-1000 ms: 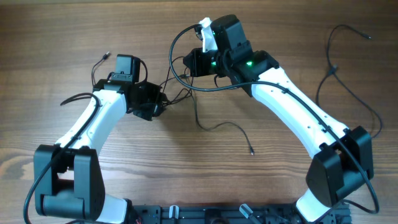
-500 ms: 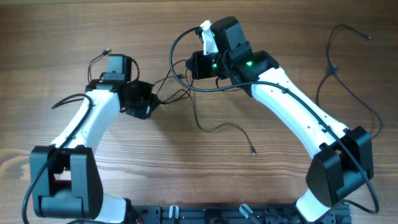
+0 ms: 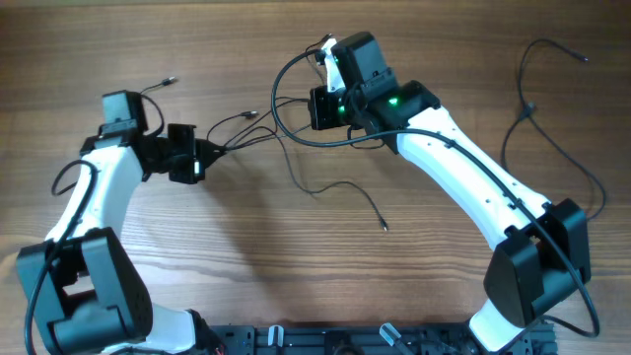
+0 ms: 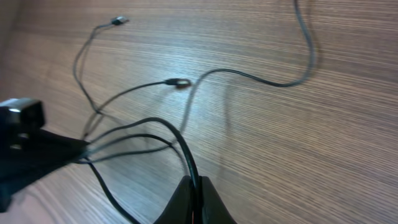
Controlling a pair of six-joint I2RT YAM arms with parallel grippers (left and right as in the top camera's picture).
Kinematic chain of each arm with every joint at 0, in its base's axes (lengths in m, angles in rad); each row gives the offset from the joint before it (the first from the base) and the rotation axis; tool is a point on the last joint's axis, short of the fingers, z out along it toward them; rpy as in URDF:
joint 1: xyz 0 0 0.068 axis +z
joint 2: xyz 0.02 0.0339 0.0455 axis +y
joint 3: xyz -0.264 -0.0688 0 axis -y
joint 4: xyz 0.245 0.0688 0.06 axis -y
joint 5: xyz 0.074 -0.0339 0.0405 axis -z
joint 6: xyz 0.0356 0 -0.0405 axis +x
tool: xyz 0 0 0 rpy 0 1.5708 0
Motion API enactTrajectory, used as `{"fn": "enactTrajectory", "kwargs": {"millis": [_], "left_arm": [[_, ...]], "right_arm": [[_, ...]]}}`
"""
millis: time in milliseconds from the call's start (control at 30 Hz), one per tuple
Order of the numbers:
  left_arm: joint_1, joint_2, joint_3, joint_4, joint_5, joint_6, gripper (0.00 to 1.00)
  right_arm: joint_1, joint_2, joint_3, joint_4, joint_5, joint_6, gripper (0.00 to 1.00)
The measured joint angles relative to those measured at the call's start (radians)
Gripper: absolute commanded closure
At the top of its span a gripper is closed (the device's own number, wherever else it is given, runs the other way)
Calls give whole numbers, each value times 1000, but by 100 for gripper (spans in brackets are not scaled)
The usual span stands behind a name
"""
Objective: Untangle cables
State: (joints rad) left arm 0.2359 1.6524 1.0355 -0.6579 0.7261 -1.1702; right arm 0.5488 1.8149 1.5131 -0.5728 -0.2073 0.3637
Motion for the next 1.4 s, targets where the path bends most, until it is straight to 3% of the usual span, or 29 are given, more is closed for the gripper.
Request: {"fn": "enactTrajectory", "kwargs": {"millis": [267,667,867,1033,1100,1167,1233,1400], "left_arm": [[154,0,0,-5,85,22,96],[233,0,0,-54,132,93,96],[249,0,0,-82,61,105,92],[321,0,0,-79,-108,123,92],[320,0,0,-82,-141,127,81],[320,0,0,-90,-160,138,55],[319,0,0,-98,-170,153,39],[261,0,0,-106,-186,210,34]], "right_arm": [[10,0,-38,-11,145,-87,96],[35,6,-85,-1,254,-173,96],[18,37,-85,-5,332,-224,96],[-122,39,-86,-11,377,-224,96],[-119,39,-86,-11,357,-224,96],[-106,39,-87,-5,314,-224,96],[-100,39,-87,8,259,-224,95],[-98,39,-89,37,185,-224,96]]}}
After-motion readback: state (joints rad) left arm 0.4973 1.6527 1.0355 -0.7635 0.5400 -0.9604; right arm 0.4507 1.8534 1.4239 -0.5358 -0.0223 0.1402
